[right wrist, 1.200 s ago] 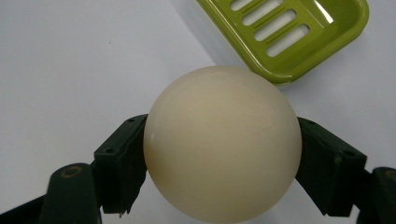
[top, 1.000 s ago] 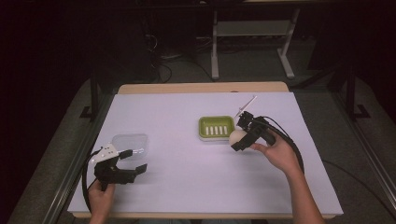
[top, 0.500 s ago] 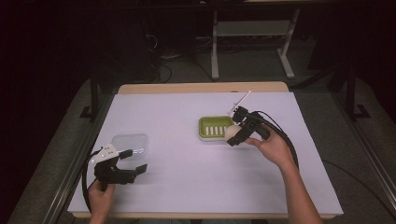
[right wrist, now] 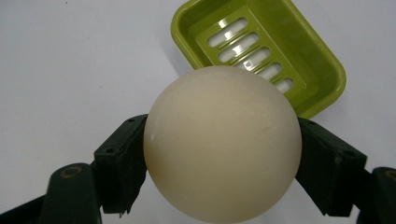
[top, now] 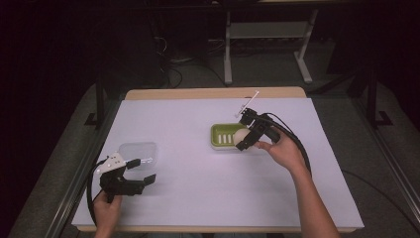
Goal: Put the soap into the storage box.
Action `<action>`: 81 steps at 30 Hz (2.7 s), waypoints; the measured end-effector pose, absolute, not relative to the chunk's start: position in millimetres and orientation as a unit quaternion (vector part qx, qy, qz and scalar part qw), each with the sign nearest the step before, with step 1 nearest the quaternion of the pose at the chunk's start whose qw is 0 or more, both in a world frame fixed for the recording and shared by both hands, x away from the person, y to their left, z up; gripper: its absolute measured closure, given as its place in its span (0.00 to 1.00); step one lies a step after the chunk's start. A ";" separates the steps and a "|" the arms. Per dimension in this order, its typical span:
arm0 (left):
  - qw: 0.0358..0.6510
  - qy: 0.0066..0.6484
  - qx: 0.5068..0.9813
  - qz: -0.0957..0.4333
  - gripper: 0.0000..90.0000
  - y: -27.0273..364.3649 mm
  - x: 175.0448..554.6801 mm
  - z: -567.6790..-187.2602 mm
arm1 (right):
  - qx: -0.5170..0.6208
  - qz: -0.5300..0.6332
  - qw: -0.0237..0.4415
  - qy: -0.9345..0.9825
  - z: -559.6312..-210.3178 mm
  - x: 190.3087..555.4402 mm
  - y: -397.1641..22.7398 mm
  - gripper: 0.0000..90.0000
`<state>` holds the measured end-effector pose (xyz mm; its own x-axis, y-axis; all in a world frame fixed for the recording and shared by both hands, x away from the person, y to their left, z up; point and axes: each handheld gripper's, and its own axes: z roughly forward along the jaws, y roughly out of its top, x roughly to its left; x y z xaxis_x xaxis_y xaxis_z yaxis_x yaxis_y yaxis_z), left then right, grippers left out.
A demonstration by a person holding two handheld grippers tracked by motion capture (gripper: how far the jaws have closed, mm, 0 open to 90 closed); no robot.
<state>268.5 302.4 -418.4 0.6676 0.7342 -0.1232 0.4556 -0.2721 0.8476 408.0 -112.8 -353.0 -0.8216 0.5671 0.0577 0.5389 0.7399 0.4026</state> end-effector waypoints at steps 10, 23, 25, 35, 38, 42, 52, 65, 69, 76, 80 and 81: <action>0.470 0.378 0.784 0.149 0.14 303.0 268.5 -418.0 | 0.292 0.205 0.037 0.934 -349.2 417.1 -101.2 0.26; 0.471 0.378 0.783 0.149 0.14 303.3 268.8 -418.4 | 0.291 0.203 0.042 0.934 -345.8 427.2 -89.5 0.26; 0.470 0.379 0.783 0.147 0.14 303.0 268.8 -418.8 | 0.291 0.201 0.043 0.934 -346.6 428.2 -88.6 0.26; 0.471 0.379 0.783 0.145 0.14 302.3 268.9 -419.2 | 0.294 0.201 0.044 0.933 -352.9 433.3 -80.5 0.26; 0.471 0.379 0.784 0.145 0.14 302.6 269.2 -419.2 | 0.294 0.200 0.043 0.934 -355.6 435.9 -78.7 0.26; 0.470 0.378 0.784 0.145 0.14 302.9 269.2 -419.2 | 0.296 0.202 0.041 0.933 -357.8 438.3 -77.6 0.26; 0.472 0.378 0.783 0.145 0.14 303.1 268.8 -418.8 | 0.309 0.202 0.044 0.928 -364.5 446.3 -73.8 0.26; 0.471 0.378 0.783 0.147 0.14 303.8 268.7 -418.5 | 0.328 0.200 0.041 0.923 -371.1 456.2 -72.7 0.26; 0.471 0.378 0.784 0.147 0.14 304.0 268.5 -418.4 | 0.333 0.198 0.042 0.921 -374.9 458.6 -70.2 0.26; 0.472 0.380 0.782 0.146 0.14 304.2 268.4 -418.4 | 0.336 0.194 0.043 0.921 -379.5 462.1 -68.9 0.26; 0.473 0.379 0.782 0.146 0.14 304.0 268.3 -418.5 | 0.337 0.193 0.045 0.920 -381.4 462.8 -66.6 0.26; 0.473 0.380 0.782 0.146 0.14 304.0 268.3 -418.5 | 0.338 0.194 0.046 0.920 -381.6 462.9 -66.1 0.26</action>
<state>268.3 304.0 -418.5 0.6691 0.7317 -0.1303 0.4551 -0.2647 0.8502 462.9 -66.1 -381.6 -0.7675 0.6393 0.0467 0.6040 0.6968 0.3869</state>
